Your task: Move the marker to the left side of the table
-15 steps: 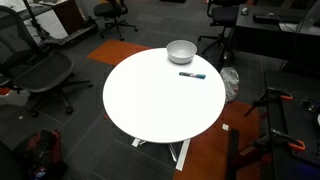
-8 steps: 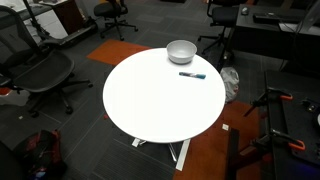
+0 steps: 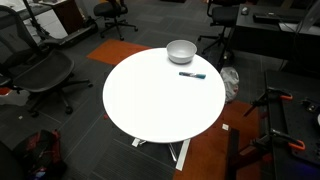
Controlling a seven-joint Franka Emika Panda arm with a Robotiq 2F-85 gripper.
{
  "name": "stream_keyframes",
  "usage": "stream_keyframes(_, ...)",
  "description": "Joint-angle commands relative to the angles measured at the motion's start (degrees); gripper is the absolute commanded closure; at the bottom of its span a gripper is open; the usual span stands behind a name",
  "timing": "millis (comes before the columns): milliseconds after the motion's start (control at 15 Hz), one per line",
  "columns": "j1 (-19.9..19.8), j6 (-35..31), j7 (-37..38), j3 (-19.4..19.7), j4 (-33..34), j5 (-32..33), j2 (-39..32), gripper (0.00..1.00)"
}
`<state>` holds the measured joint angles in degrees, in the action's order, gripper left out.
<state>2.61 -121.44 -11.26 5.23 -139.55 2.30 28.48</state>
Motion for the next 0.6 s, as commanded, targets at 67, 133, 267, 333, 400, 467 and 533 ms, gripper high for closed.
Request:
stream_keyframes(67, -1.8, -6.3, -5.2, 2.6, -0.3, -0.1, -8.1, 0.0)
stream_keyframes(133, -3.0, -7.6, -3.7, 2.1, -0.7, 1.6, -9.9, 0.0)
stream_keyframes(267, -3.6, -8.7, -5.4, 3.0, -0.7, 0.9, -13.5, 0.0)
stream_keyframes(333, -3.9, -9.5, -6.1, 3.3, -0.7, 0.5, -15.3, 0.0)
stream_keyframes(400, -4.2, -10.3, -6.4, 3.4, -0.8, 0.2, -17.2, 0.0)
stream_keyframes(467, -4.6, -11.4, -6.2, 3.5, -1.1, 0.2, -18.8, 0.0)
stream_keyframes(533, -4.8, -12.5, -6.1, 3.4, -1.2, 0.0, -20.9, 0.0)
